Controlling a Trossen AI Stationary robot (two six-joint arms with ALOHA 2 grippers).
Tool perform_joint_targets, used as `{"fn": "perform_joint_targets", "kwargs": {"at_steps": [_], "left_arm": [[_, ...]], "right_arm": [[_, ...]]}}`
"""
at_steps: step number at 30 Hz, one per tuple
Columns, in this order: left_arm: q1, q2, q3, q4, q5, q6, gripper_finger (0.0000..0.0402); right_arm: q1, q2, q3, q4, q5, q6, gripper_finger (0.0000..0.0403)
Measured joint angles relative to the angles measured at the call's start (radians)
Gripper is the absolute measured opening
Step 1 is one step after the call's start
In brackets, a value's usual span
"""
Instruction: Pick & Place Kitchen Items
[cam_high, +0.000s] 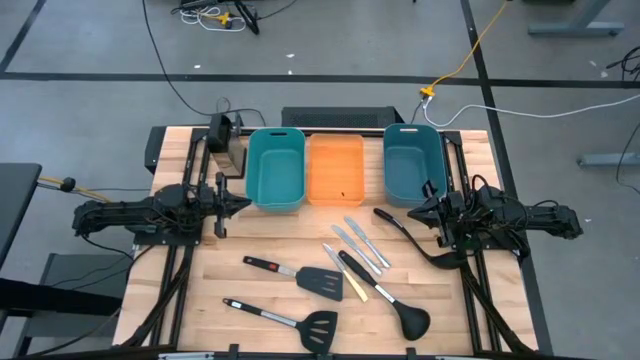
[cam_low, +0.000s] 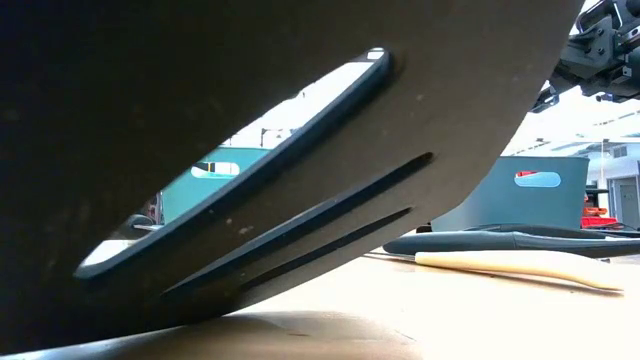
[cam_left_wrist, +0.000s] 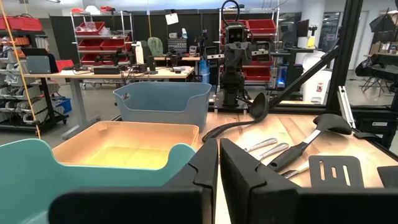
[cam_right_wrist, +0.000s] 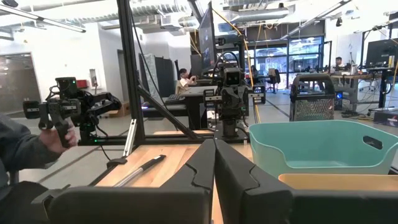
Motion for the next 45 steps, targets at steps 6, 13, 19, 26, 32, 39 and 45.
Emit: {"fn": "perform_joint_targets", "kwargs": {"at_steps": [6, 13, 19, 26, 32, 39, 45], "left_arm": [[0.0, 0.0, 0.0, 0.034, 0.0, 0.0, 0.0023], [0.0, 0.0, 0.0, 0.073, 0.0, -0.023, 0.0023], [0.0, 0.0, 0.0, 0.072, 0.0, -0.057, 0.0023], [0.0, 0.0, 0.0, 0.07, -0.003, -0.051, 0.0023], [-0.003, 0.0, 0.002, 0.064, -0.039, 0.008, 0.0022], [-0.095, 0.167, 0.116, 0.096, -0.187, 0.032, 0.0006], [-0.231, 0.488, 0.385, -0.103, -0.355, -0.007, 0.0004]], "right_arm": [[0.0, 0.0, 0.0, 0.0, 0.0, 0.0, 0.0016], [0.0, 0.0, 0.0, 0.004, 0.0, 0.0, 0.0016], [0.0, 0.0, 0.0, 0.042, 0.0, 0.0, 0.0016], [0.0, 0.0, 0.0, 0.043, 0.0, 0.0, 0.0016], [0.0, 0.0, 0.0, 0.045, 0.002, 0.001, 0.0016], [0.0, 0.0, 0.0, 0.014, 0.05, -0.007, 0.0016], [0.0, 0.0, 0.0, 0.002, 0.156, -0.002, 0.0016]]}}
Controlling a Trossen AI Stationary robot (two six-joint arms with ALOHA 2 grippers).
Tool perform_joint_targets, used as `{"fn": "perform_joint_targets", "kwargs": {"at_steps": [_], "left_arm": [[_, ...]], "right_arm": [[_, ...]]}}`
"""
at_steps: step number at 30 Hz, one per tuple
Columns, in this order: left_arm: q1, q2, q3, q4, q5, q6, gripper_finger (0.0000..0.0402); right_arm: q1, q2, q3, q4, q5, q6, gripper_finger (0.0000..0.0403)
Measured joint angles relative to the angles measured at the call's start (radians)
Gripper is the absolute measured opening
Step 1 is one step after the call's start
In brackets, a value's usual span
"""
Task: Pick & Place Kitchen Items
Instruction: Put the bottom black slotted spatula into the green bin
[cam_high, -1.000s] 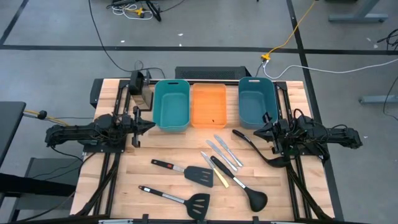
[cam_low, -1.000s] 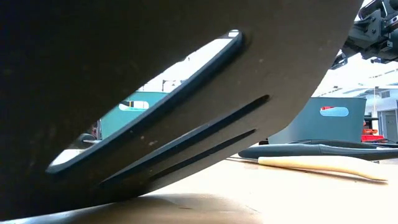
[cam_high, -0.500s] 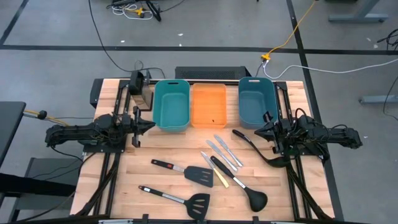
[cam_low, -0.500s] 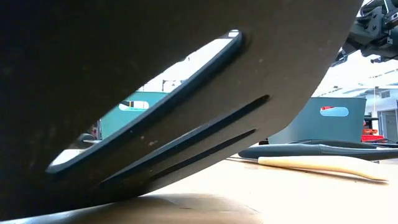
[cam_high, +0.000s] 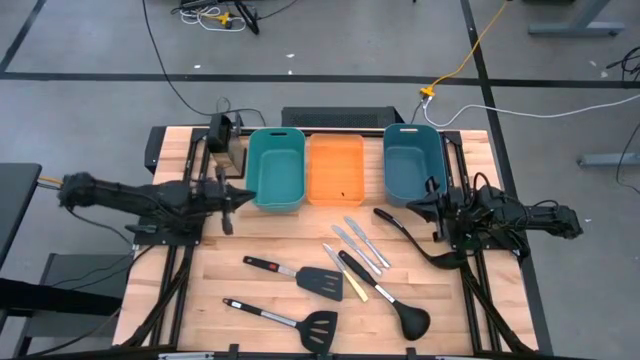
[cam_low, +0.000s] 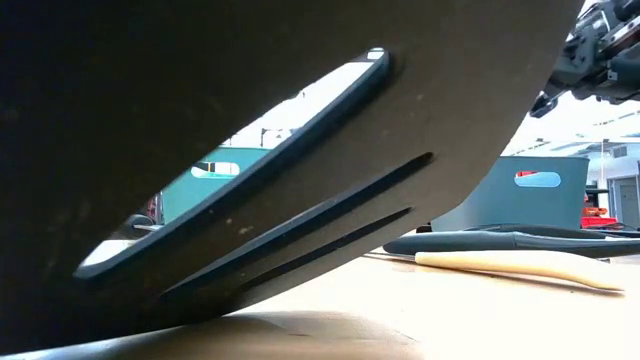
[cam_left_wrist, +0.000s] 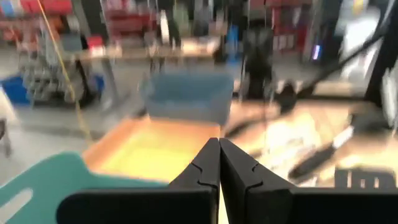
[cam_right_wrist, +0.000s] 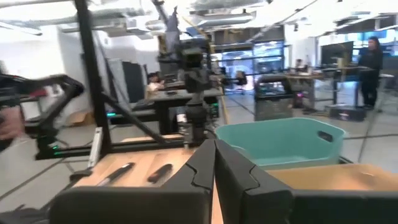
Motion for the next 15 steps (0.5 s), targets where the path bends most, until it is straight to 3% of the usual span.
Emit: {"fn": "perform_joint_targets", "kwargs": {"at_steps": [5, 8, 11, 15], "left_arm": [[-0.08, 0.293, 0.291, -0.412, -0.008, -0.18, 0.0013], [-0.113, 0.456, 0.425, -0.626, 0.051, -0.249, 0.0031], [-0.152, 0.591, 0.514, -0.745, 0.114, -0.318, 0.0063], [-0.202, 0.722, 0.564, -0.77, 0.288, -0.355, 0.012]], "right_arm": [[0.0, 0.001, 0.0, -0.009, -0.007, 0.002, 0.0016], [0.0, 0.004, 0.0, -0.008, -0.007, 0.002, 0.0016], [0.0, 0.005, 0.0, -0.008, -0.006, 0.001, 0.0016], [0.0, 0.005, 0.0, -0.008, -0.006, -0.001, 0.0016]]}}
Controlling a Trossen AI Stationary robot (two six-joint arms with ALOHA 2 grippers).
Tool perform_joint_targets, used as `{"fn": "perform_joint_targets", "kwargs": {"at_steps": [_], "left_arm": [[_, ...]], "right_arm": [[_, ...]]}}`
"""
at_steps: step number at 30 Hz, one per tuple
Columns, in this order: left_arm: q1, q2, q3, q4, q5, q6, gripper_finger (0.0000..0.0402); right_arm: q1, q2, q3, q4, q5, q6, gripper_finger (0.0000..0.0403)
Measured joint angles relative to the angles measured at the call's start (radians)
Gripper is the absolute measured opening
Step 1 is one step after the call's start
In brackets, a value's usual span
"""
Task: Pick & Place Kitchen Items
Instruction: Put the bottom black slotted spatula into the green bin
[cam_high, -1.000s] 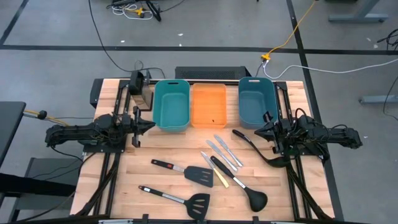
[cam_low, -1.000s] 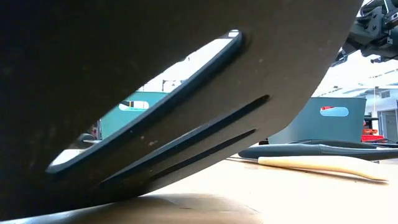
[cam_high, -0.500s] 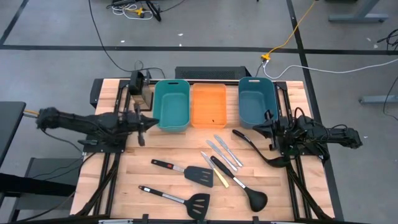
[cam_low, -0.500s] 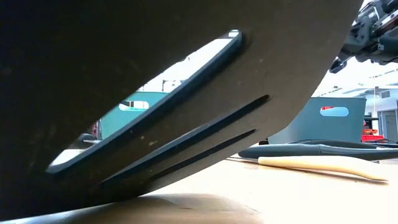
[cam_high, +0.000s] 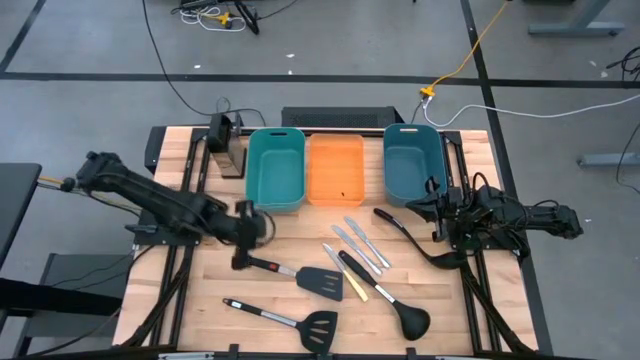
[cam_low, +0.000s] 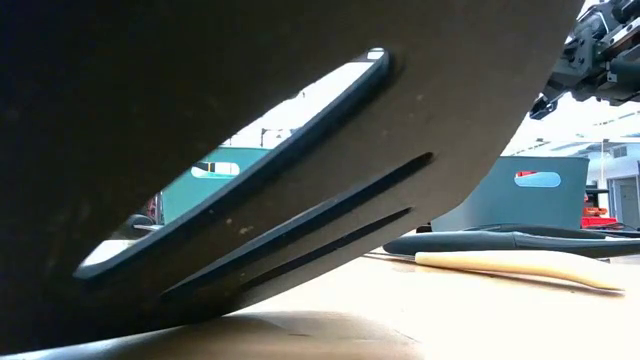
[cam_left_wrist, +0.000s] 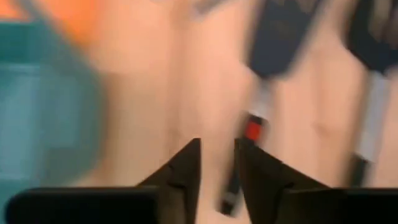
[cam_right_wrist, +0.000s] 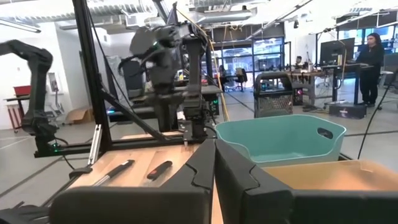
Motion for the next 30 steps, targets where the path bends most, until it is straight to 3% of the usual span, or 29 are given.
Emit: {"fn": "perform_joint_targets", "kwargs": {"at_steps": [4, 12, 18, 26, 30], "left_arm": [[-0.069, 0.091, 0.003, 0.036, 0.144, -0.031, 0.0176], [-0.231, 0.25, 0.003, 0.168, 0.208, -0.129, 0.0248], [-0.328, 0.361, 0.004, 0.256, 0.18, -0.173, 0.0263], [-0.379, 0.467, 0.004, 0.418, 0.174, -0.198, 0.0263], [-0.39, 0.498, 0.004, 0.434, 0.103, -0.198, 0.0263]], "right_arm": [[0.0, 0.0, 0.0, 0.0, 0.0, -0.001, 0.0016], [0.0, 0.0, 0.0, 0.001, 0.001, -0.014, 0.0016], [0.0, 0.0, 0.0, 0.002, 0.007, -0.026, 0.0016], [0.0, 0.001, 0.0, 0.002, 0.1, -0.03, 0.0016], [0.0, 0.001, 0.0, 0.002, 0.114, -0.029, 0.0016]]}}
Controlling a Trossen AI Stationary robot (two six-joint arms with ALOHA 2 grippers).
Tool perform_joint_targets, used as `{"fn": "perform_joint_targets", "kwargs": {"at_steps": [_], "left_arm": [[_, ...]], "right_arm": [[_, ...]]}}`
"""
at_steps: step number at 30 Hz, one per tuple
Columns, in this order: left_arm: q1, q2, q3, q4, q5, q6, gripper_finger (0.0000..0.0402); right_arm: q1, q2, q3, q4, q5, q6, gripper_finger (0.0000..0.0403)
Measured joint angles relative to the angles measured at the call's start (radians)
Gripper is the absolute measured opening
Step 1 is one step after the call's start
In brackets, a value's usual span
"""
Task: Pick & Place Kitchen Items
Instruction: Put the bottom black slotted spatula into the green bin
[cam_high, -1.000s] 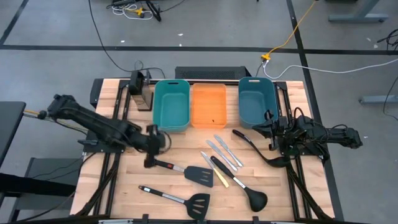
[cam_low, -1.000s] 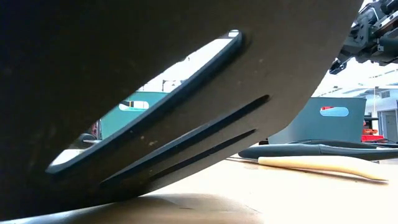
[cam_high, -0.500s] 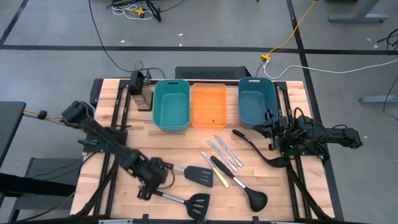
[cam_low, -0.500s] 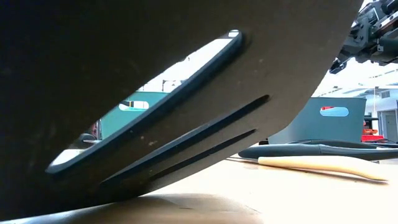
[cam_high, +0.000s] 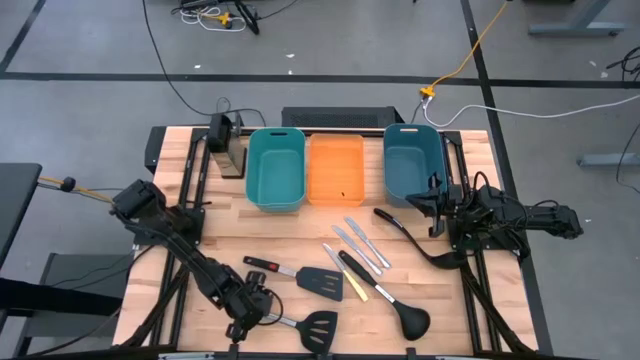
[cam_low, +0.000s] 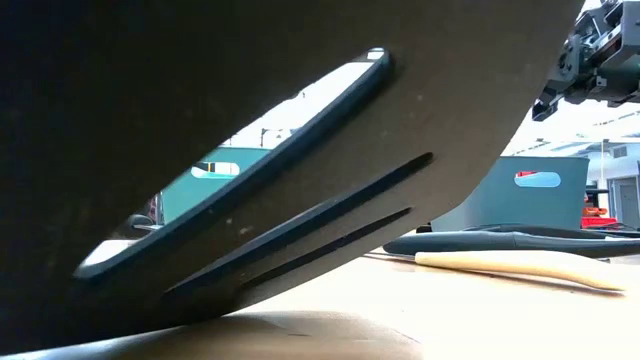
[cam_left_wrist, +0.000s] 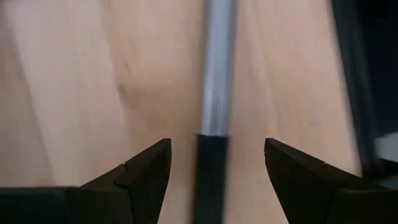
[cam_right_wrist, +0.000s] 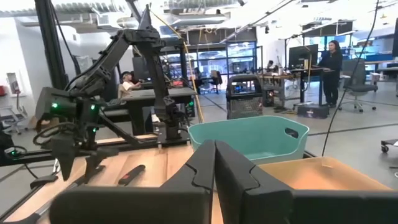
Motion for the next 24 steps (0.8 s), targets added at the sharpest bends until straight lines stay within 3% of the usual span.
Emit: {"fn": "perform_joint_targets", "kwargs": {"at_steps": [14, 18, 24], "left_arm": [[-0.051, 0.074, 0.003, 0.029, -0.123, 0.006, 0.0256], [-0.058, 0.075, 0.002, 0.023, -0.137, 0.02, 0.0207], [-0.057, 0.076, 0.0, 0.026, -0.128, 0.035, 0.008]], "right_arm": [[0.0, 0.0, 0.0, 0.0, -0.001, 0.007, 0.0016], [0.0, 0.0, 0.0, 0.0, -0.001, 0.006, 0.0016], [0.0, 0.0, 0.0, 0.0, -0.001, 0.006, 0.0016]]}}
